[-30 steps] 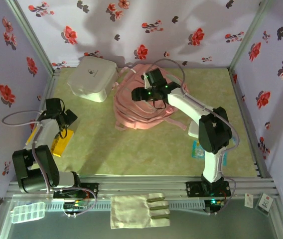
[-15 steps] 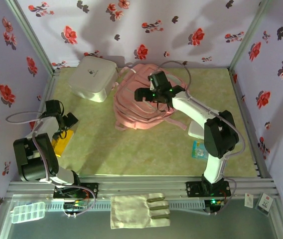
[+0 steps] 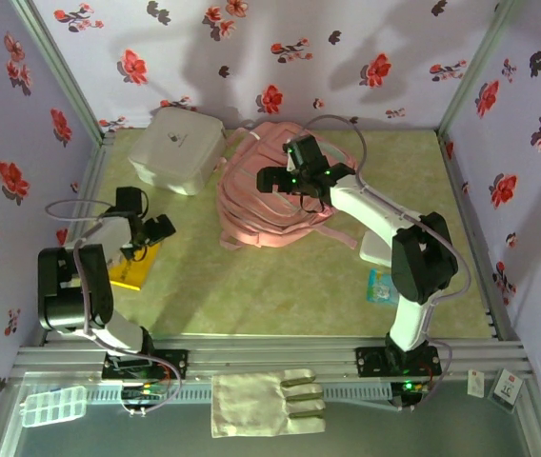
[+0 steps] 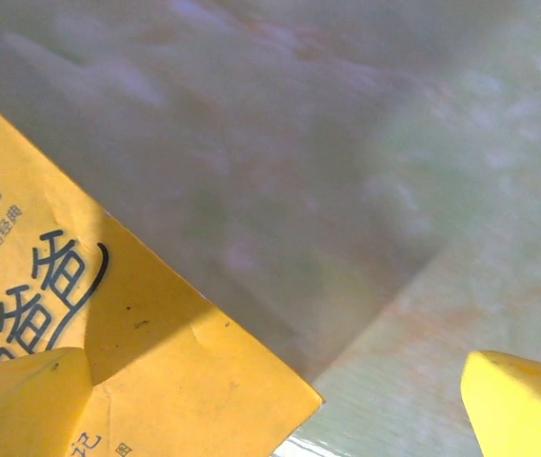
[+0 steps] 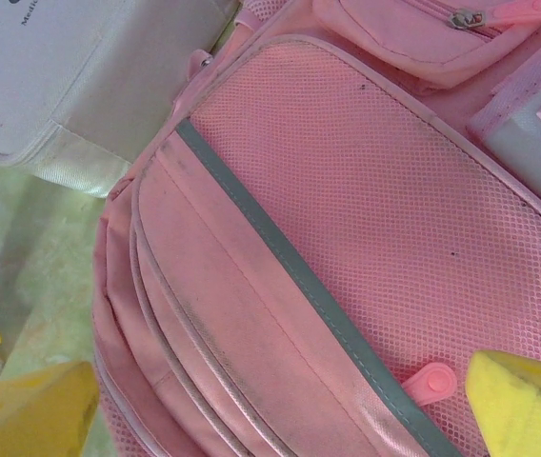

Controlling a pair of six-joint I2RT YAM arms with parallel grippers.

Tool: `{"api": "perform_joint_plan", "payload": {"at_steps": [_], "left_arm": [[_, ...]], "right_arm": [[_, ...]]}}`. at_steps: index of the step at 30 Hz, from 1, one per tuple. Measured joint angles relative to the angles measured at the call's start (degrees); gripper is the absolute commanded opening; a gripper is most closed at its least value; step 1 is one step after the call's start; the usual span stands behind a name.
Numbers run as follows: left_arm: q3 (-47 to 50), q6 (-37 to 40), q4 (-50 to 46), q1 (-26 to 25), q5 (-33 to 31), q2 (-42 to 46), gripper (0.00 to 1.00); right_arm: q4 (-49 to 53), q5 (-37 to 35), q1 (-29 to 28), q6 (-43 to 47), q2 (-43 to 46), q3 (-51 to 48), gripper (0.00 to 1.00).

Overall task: Pack the student bag
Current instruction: Move the book to the middle-left of the table, then pick up the book from the middle-left of the table.

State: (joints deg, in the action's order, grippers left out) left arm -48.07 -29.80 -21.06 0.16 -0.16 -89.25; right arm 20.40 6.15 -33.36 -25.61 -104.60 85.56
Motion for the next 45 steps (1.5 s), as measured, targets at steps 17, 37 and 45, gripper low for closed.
{"api": "perform_joint_plan", "payload": {"at_steps": [17,37,45], "left_arm": [[-2.4,-9.14,-6.16,-20.04,3.34,5.92,1.0],[11.43,-13.88,-10.84,7.8,1.99,23.76,0.8],[15.28,-15.61,-6.71,8.15,5.38,22.62,0.75]], "right_arm": [[0.0,1.05,0.0,-0.59,-0.11,0.28,0.99],[4.09,4.83,-11.17,2.16,-12.17,14.8,0.76],[9.46,5.9,-17.81,5.49,-21.35,24.15,0.63]]}}
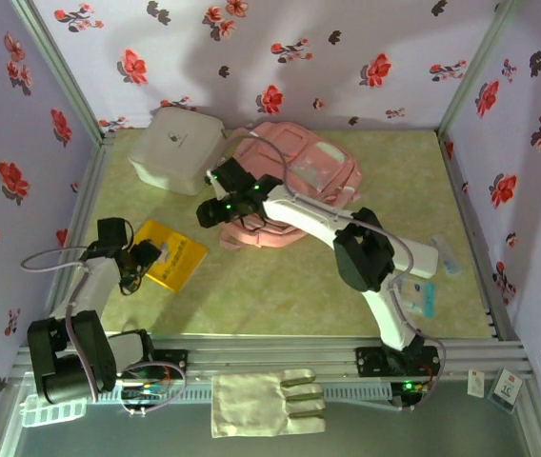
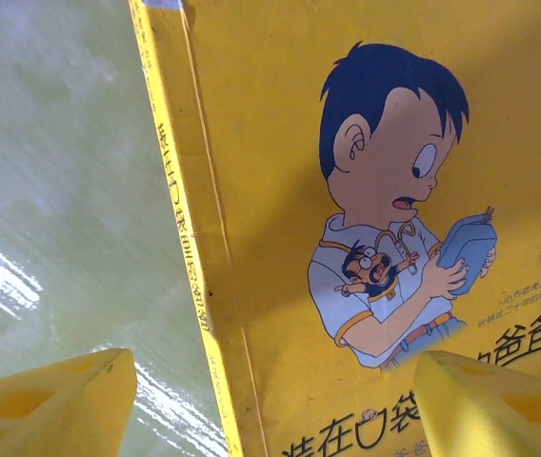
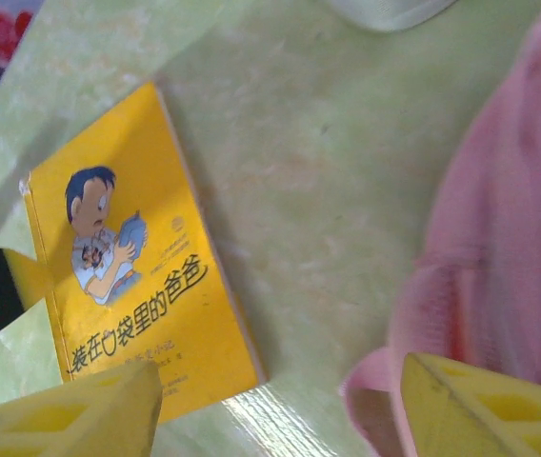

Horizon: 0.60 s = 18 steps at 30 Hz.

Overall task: Pack the student bag
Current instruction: Pick up the book from the middle-left of the table.

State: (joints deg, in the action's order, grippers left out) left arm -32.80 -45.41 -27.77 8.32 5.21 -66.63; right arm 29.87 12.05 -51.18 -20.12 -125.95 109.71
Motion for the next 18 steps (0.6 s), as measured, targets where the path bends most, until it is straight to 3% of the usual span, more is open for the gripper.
{"api": "perform_joint_plan", "payload": {"at_steps": [6,18], "left_arm": [[2.67,-1.68,3.28,0.0,1.92,-0.04,0.71],[3.72,-2.78,5.92,0.07,4.46,-0.04,0.67]], "right_arm": [[3.21,-0.04,-2.95,1.99,-7.04,6.71,0.45],[8.7,-0.46,-4.61,3.21,-17.11,16.0,0.39]]}}
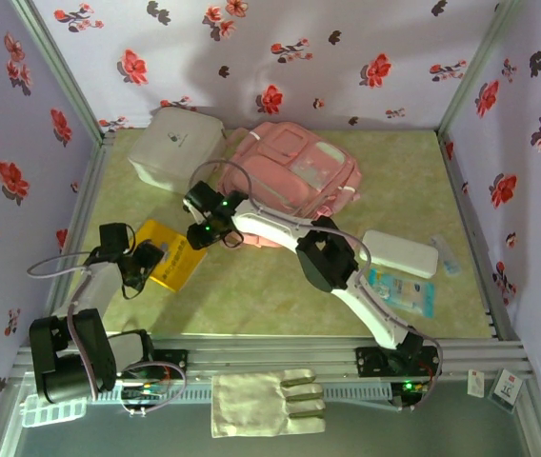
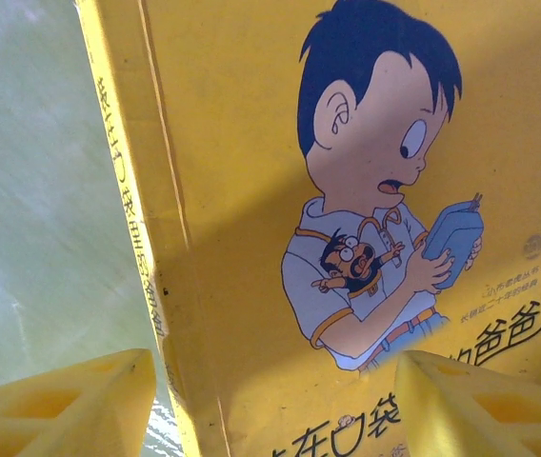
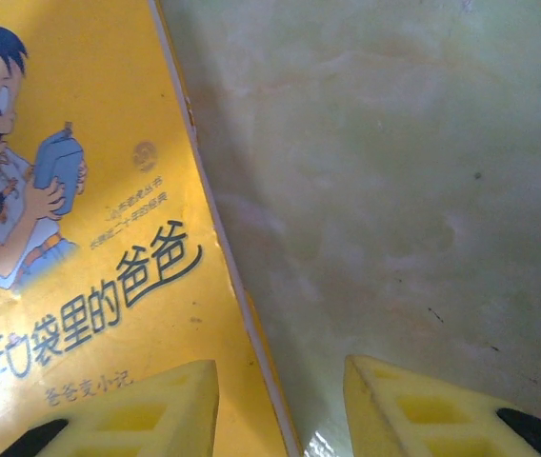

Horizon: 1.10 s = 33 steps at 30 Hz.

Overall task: Pack the student bag
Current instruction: Pick up the book from the middle-left of the table.

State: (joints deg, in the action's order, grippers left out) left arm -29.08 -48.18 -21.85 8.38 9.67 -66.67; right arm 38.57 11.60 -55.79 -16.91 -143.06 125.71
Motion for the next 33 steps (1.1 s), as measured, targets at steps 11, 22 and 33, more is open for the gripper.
{"api": "perform_joint_plan", "payload": {"at_steps": [11,22,33], "left_arm": [[1.22,-1.38,1.38,0.04,2.93,-0.37,0.7],[1.25,-3.58,1.95,0.33,6.32,0.15,0.65],[-2.8,-7.65,2.97,-0.76,11.85,6.93,0.49]], "right_arm": [[0.33,0.02,-0.04,0.0,-1.62,0.66,0.36],[-0.76,0.2,-0.02,-0.02,-1.66,-0.22,0.33],[-2.49,0.22,0.39,-0.02,-1.2,-1.6,0.3]]}}
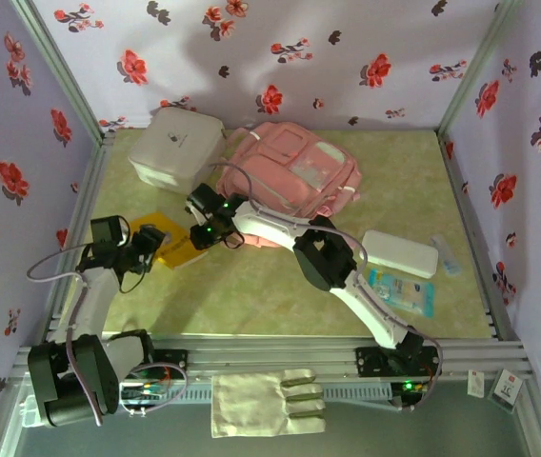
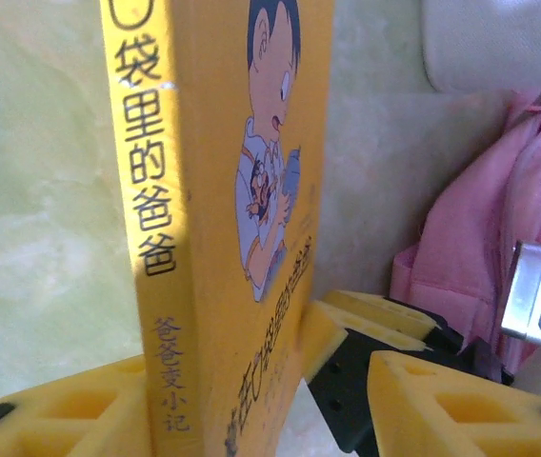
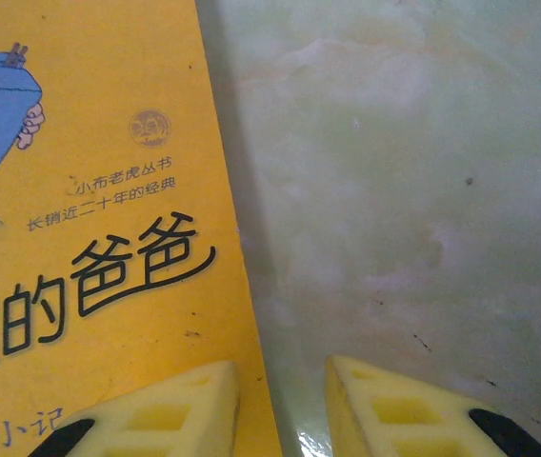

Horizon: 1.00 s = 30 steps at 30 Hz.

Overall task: Pack the student bag
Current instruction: Pick up the book from the middle-left of the table.

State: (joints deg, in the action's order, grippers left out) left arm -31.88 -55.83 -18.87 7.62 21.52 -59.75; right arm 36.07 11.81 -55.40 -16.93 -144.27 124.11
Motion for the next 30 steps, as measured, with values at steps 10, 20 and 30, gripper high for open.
{"api": "perform_joint_plan", "payload": {"at_steps": [10,20,30], "left_arm": [[0.0,-1.01,0.35,-1.27,0.11,-2.73,0.25],[-4.22,0.7,-4.81,-1.75,-3.74,-1.01,0.0],[-17.07,5.05,-10.45,-6.4,-5.86,0.04,0.0]], "right_arm": [[0.0,-0.04,0.02,0.0,0.15,0.0,0.32],[6.27,-0.48,0.81,-2.38,1.01,6.64,0.5],[0.81,3.43,7.96,-5.92,19.41,-4.76,0.7]]}}
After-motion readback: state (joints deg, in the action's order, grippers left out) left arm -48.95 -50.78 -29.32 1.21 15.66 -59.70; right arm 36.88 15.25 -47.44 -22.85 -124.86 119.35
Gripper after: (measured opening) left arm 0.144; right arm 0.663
